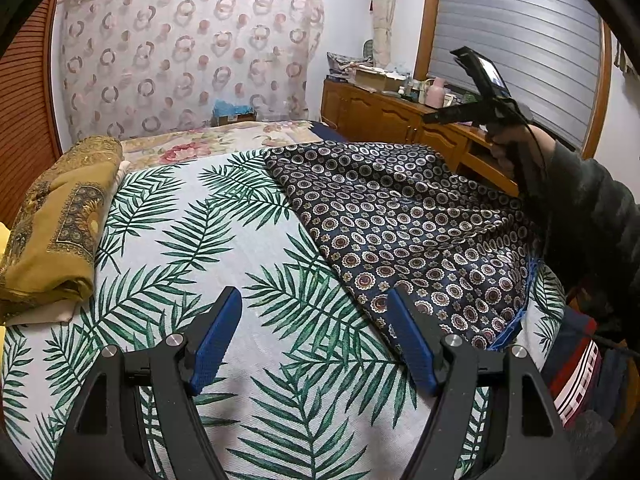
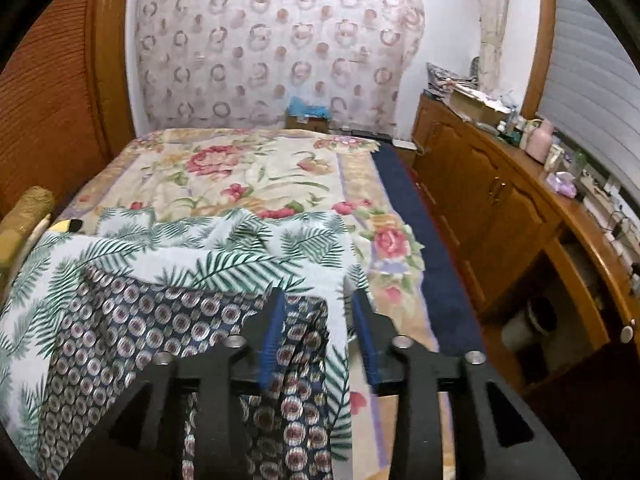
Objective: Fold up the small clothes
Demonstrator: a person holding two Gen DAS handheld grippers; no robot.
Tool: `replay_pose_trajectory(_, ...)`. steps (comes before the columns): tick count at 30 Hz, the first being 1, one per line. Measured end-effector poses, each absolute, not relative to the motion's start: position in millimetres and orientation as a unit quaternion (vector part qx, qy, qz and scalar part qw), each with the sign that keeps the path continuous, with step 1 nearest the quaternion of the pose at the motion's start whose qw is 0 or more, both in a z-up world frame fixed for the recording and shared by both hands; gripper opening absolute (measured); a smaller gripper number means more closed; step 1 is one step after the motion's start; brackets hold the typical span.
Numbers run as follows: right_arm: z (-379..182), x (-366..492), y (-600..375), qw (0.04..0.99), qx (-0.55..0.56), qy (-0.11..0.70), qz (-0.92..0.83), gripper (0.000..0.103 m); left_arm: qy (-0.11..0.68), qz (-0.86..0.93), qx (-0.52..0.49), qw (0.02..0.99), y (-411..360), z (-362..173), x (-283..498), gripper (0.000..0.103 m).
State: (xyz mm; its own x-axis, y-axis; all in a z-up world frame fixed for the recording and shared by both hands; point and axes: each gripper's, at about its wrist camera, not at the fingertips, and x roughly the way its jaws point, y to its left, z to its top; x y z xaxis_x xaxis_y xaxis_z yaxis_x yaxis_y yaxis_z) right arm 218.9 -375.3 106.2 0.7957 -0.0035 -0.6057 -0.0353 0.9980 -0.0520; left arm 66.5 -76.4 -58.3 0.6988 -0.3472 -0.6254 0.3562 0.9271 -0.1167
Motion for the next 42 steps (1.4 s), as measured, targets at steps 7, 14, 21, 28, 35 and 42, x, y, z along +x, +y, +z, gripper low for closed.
replay_pose_trajectory(7,81,187,-376,0.924,-0.035,0.373,0.076,0.044,0.344,-0.198,0.012,0.918,-85,-61,70,0.076)
replay_pose_trajectory(14,69,201,-384,0.915,-0.055,0.386,0.104,0.005,0.357,-0.207,0.019,0.911,-96,-67,76,0.076)
replay_pose_trajectory(21,77,213,-408,0.936,-0.056,0.346,0.022,0.001,0.365,-0.218,0.024,0.905,-105,-70,76,0.076)
replay_pose_trajectory(28,77,218,-411,0.927,-0.061,0.37,0.019,0.029,0.372,-0.221,0.026,0.901,-108,-73,75,0.076)
replay_pose_trajectory(35,92,170,-404,0.933,-0.077,0.347,0.055,0.056,0.373,-0.22,0.028,0.901,-111,-72,72,0.076)
replay_pose_trajectory(42,75,96,-398,0.93,-0.067,0.34,0.119,0.056,0.376,-0.22,0.029,0.9,-112,-74,72,0.076)
